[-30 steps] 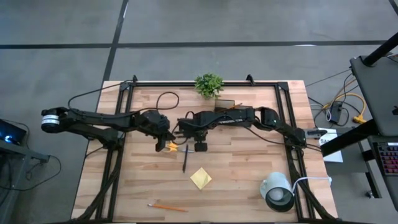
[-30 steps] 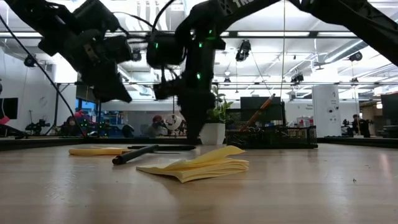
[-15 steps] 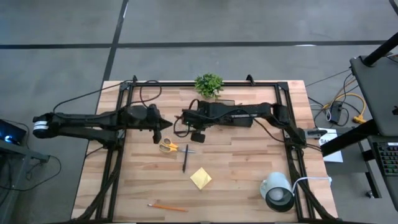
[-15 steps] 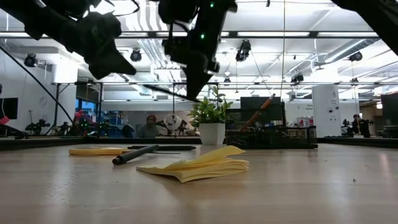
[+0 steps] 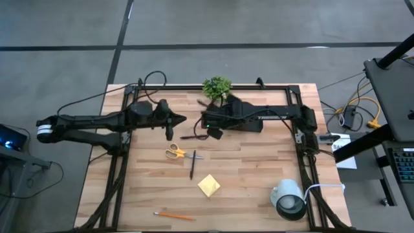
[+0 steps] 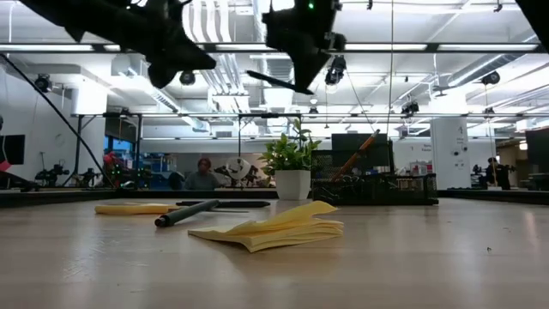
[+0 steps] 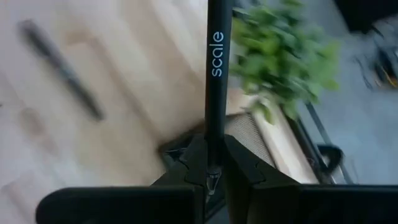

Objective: Pick and place office supplies into organizer
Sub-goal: Put the middle black pen into the desk organizer

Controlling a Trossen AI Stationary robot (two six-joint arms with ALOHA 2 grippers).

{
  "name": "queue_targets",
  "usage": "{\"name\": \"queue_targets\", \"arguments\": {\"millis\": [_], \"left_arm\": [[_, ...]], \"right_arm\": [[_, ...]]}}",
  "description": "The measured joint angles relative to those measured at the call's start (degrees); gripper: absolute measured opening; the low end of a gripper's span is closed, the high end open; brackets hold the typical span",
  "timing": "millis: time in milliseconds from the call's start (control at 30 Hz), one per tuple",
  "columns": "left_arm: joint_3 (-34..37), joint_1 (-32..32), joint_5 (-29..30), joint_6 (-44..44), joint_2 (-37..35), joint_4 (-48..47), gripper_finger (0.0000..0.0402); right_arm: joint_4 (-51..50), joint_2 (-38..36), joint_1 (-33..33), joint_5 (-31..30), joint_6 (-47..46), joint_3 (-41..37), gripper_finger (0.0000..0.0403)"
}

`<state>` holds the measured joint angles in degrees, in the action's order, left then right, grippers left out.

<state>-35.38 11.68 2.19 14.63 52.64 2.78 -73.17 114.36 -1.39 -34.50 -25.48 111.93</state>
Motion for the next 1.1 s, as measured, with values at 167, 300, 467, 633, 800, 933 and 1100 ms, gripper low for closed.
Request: {"name": "queue_targets", "arguments": {"millis": [167,300,467,633,800,933,1100], "left_arm": [[-2.4,0.5,0.0,0.0,4.7,-0.2,0.0000],[-4.0,3.3,0.0,1.2,7.8,0.3,0.0000],[-5.0,10.6,-10.9,8.1,10.5,9.1,0.0000],[-6.2,16.3,-21.4,13.0,16.3,19.2,0.0002],[-9.0,18.6,-26.2,17.9,24.7,24.3,0.0034],[-11.2,19.1,-28.8,22.1,30.6,30.0,0.0073],[-15.1,19.1,-30.2,25.1,34.2,36.7,0.0122]], "right_arm": [[0.9,-5.2,-1.9,-3.0,-4.9,-6.7,0.0013],[1.9,-9.3,-1.3,-3.3,-3.8,-12.7,0.0013],[1.9,-12.7,-0.1,-3.2,-7.8,-17.6,0.0013],[3.7,-13.4,0.7,-5.5,-8.0,-21.7,0.0013],[14.4,-15.6,-0.5,-6.8,-5.3,-26.7,0.0013],[16.6,-15.8,-0.8,-6.6,-4.9,-28.7,0.0013],[16.9,-15.9,-1.0,-6.7,-4.2,-28.9,0.0013]]}}
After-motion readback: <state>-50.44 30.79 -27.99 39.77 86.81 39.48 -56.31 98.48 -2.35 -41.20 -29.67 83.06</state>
